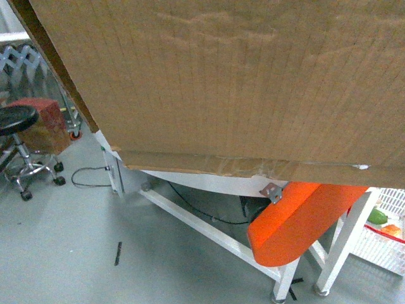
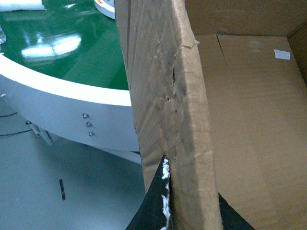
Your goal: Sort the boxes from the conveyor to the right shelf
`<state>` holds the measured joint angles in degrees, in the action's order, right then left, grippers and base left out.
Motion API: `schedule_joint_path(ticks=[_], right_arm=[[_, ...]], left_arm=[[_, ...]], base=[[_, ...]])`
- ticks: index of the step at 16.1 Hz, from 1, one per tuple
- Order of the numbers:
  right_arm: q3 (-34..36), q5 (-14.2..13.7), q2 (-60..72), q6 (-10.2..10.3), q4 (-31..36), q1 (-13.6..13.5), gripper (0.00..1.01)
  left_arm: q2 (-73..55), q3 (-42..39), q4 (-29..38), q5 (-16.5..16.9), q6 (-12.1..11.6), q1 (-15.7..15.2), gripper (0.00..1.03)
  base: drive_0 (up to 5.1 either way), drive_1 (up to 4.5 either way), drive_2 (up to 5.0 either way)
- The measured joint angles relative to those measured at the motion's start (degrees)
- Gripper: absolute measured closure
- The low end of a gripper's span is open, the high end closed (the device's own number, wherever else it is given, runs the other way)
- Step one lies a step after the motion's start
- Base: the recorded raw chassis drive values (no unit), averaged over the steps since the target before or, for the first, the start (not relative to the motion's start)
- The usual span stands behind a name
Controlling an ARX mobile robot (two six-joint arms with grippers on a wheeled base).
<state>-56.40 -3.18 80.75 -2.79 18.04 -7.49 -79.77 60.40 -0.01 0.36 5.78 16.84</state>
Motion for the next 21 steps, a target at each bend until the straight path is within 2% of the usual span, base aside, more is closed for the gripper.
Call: schedule_joint_path(ticks=[10,21], right_arm=[[0.0,0.0,-0.1,0.0,0.0,0.0,0.97],[0.0,0.0,-0.1,0.0,0.0,0.0,0.97]], left_arm=[[0.1,0.0,0.0,0.0,0.0,0.0,0.99],[0.1,0.0,0.0,0.0,0.0,0.0,0.99]], base=[[0.0,0.00,0.0],[-1.6,-1.65,-1.6]])
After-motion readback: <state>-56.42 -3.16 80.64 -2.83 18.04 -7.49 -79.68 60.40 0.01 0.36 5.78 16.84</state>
